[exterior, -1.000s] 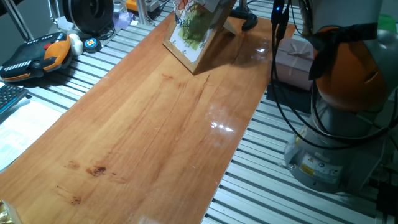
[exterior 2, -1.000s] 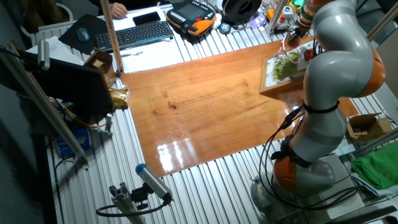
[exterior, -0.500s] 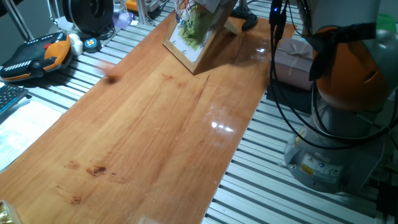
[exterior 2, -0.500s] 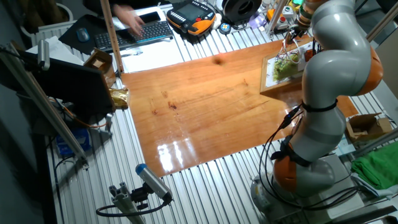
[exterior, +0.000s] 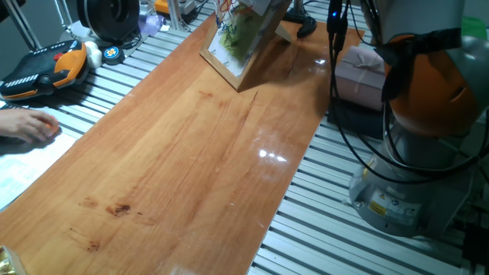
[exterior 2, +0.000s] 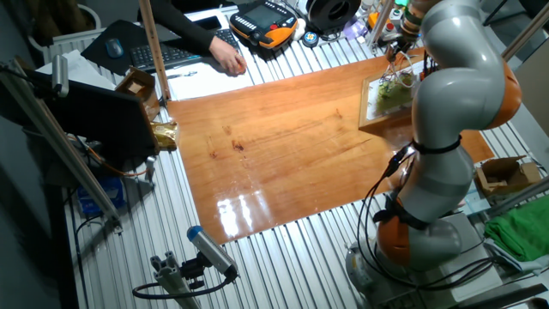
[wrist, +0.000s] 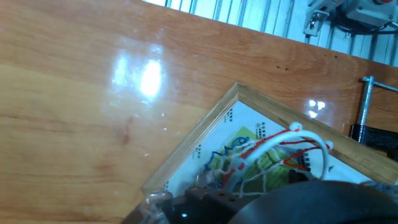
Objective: Grab a basketball, release it and shoot it into the basket
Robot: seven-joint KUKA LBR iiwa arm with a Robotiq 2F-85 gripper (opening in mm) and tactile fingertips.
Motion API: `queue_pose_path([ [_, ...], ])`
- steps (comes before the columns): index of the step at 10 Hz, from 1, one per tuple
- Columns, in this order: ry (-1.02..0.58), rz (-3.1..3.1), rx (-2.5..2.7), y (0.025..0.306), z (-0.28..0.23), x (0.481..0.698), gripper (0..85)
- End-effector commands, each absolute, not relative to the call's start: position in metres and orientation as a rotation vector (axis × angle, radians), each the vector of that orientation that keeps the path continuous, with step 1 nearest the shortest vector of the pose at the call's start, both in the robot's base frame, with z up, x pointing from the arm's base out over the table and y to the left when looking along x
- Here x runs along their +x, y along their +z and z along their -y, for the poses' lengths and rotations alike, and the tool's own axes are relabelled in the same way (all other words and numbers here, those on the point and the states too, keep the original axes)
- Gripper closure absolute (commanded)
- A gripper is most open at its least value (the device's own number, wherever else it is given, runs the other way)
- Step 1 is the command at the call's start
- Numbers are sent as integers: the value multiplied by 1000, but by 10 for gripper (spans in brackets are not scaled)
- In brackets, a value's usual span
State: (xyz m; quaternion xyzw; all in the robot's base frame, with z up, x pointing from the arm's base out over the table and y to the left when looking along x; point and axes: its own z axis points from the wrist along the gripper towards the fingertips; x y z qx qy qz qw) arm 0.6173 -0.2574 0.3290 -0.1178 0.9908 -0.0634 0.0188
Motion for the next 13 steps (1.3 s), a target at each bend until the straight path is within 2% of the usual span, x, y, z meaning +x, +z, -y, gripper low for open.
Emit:
queue_pose_path([
  [1,-212,-3084,-359,331,252,620,307],
  [2,-226,-3087,-362,332,246,625,370],
  [5,-166,-3128,-340,333,221,642,787],
  [6,-145,-3145,-317,332,211,647,843],
  [9,-87,-3167,-179,316,174,651,843],
  [11,-96,-3146,-70,291,145,634,843],
  [13,-87,-3143,-10,278,127,613,843],
])
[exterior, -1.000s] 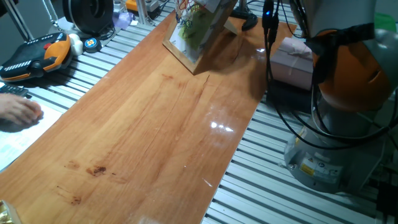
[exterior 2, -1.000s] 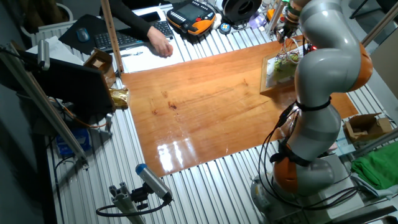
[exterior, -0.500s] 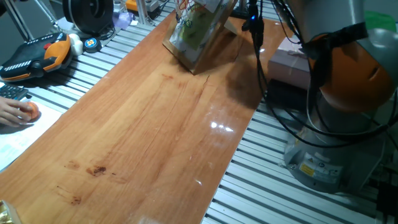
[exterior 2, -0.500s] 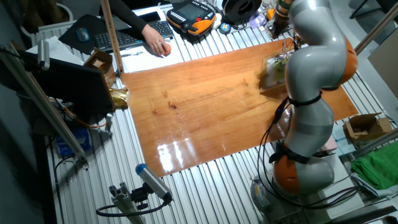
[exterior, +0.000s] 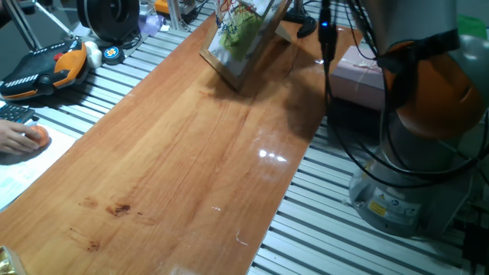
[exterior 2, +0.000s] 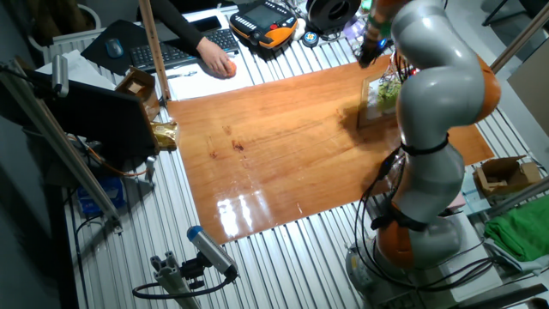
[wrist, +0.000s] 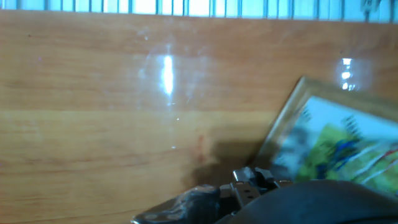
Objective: Grab a basketball, release it and shoot it into the basket
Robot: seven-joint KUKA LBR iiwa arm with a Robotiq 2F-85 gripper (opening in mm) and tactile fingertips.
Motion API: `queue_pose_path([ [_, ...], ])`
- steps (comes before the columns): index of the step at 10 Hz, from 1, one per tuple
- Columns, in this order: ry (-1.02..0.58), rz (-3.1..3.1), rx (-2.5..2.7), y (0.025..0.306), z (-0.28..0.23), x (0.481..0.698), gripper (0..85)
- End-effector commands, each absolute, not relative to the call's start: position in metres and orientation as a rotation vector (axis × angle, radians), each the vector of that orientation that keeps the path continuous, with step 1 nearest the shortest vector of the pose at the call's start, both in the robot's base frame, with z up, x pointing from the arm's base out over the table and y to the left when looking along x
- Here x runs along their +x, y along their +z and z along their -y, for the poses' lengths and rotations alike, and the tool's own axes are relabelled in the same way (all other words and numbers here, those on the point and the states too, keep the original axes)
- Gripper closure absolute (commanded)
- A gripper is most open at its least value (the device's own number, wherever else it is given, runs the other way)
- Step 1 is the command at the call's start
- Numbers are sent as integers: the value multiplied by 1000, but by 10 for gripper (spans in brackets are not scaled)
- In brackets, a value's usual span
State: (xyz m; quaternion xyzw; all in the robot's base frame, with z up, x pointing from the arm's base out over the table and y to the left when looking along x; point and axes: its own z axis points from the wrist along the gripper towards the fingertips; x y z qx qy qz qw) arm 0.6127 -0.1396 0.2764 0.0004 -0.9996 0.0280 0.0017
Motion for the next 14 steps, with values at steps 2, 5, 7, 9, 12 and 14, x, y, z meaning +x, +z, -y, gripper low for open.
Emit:
queue_pose_path([
  [2,79,3141,-35,267,117,599,843],
  [5,92,3190,-129,238,103,582,843],
  [7,76,3200,-147,222,99,576,843],
  [9,23,3184,-177,217,99,576,843],
  [12,42,3190,-155,212,99,577,843],
  [14,21,3180,-165,208,99,578,843],
])
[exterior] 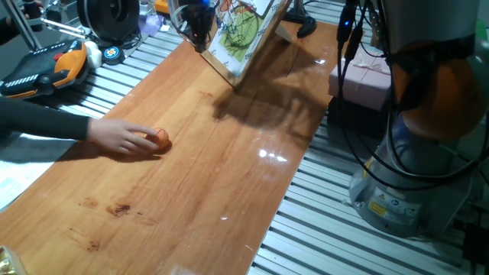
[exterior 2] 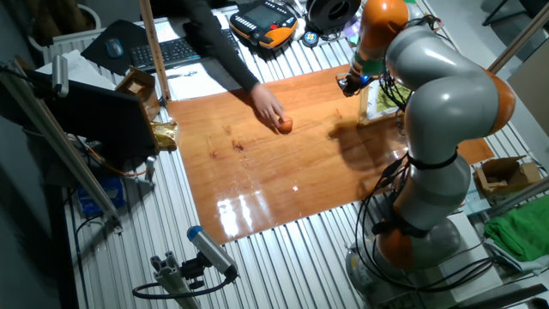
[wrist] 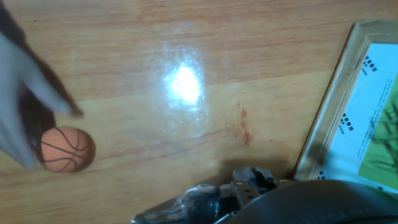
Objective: Grab a basketball, release it and shoot it into the basket
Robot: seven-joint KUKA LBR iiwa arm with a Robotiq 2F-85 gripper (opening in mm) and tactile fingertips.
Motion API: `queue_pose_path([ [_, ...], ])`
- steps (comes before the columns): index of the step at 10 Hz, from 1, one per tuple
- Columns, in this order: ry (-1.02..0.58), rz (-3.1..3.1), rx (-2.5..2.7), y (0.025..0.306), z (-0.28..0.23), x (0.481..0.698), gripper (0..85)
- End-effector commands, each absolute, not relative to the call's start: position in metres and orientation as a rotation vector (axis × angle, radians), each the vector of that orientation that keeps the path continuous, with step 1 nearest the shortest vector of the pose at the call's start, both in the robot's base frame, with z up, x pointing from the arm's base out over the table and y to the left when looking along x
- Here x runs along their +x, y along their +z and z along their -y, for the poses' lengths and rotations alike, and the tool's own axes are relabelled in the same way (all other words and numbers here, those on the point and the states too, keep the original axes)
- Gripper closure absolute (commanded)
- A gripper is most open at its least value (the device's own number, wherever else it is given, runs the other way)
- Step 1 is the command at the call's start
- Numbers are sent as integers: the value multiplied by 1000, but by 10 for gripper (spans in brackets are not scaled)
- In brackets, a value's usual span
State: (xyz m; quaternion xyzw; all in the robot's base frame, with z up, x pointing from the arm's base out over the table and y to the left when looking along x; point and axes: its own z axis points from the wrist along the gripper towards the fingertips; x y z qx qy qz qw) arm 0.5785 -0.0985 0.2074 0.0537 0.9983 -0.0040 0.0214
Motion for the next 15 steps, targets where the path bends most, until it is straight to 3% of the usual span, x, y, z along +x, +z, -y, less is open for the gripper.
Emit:
queue_pose_path([
  [1,24,-3089,185,205,98,579,843],
  [3,81,-3095,215,200,98,579,843],
  [7,24,-3084,184,204,98,579,843],
  [15,62,-3061,149,201,98,581,843],
])
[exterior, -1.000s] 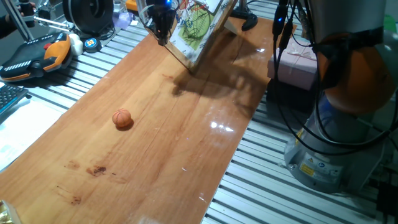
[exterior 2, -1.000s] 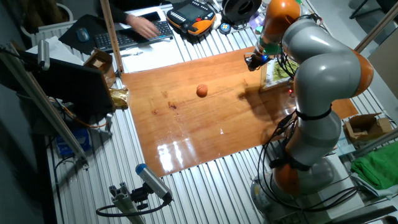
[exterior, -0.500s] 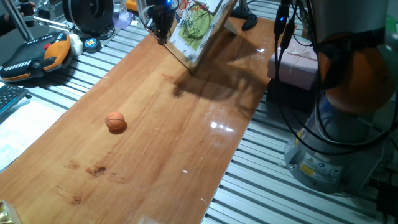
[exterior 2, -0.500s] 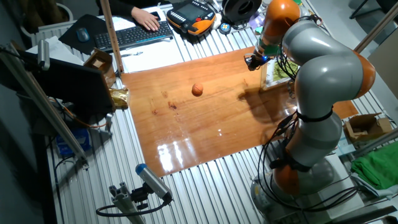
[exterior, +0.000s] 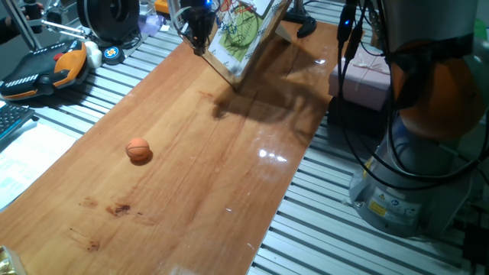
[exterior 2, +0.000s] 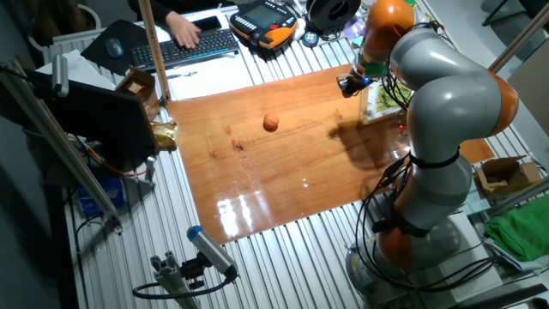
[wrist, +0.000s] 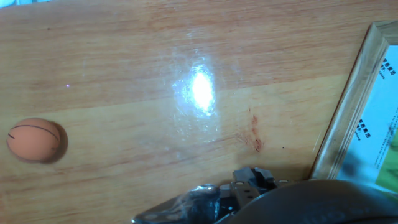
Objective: Grab a basketball, release it and shoot it into the basket
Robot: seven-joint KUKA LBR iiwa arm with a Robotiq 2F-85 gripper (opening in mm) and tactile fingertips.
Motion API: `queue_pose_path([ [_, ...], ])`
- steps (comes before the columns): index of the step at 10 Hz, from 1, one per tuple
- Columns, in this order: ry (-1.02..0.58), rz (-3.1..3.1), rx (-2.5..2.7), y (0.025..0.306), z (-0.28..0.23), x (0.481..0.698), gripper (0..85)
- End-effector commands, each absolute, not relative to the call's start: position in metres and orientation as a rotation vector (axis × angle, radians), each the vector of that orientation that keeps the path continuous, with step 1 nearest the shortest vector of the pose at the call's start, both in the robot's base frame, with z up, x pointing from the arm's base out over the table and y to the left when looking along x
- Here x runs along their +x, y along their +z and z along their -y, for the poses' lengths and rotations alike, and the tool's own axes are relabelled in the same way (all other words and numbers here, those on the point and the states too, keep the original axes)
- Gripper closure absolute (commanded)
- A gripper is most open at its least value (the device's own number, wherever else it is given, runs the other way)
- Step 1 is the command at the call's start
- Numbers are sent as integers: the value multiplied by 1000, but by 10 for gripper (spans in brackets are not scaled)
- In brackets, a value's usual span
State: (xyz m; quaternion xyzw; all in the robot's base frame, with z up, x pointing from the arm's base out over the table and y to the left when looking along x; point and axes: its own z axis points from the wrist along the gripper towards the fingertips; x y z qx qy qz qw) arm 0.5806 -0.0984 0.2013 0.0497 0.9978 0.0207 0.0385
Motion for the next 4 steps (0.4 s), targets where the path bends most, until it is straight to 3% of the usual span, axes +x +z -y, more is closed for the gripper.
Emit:
queue_pose_path([
  [1,65,-3056,154,201,98,581,843],
  [4,53,-3052,144,202,98,581,843],
])
